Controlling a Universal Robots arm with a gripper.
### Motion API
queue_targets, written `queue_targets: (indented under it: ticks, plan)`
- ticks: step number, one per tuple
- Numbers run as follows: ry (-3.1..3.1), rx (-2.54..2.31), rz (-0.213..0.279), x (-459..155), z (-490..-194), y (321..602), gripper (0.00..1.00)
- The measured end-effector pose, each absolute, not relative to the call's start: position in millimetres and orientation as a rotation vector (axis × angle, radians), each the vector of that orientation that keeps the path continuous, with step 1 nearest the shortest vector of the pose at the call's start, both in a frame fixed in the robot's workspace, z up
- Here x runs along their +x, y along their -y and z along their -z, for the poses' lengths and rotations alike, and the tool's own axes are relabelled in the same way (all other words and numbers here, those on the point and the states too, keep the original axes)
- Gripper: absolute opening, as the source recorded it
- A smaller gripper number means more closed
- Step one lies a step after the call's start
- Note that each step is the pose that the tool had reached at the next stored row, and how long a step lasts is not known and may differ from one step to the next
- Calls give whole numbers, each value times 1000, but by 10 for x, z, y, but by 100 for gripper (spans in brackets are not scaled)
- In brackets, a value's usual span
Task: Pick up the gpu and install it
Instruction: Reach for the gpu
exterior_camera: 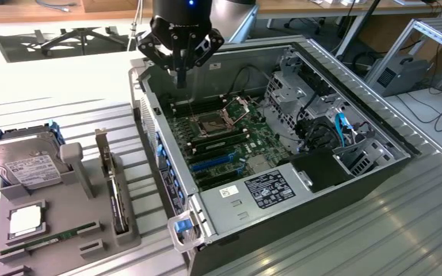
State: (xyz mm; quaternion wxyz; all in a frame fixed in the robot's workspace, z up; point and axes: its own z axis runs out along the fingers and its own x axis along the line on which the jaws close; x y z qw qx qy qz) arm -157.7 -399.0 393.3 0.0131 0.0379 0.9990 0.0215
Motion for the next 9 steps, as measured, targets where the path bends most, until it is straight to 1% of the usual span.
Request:
queue_targets:
  ticks: [9]
  plan:
    - [-3112, 118, -67, -1699, -3933, 3989, 11]
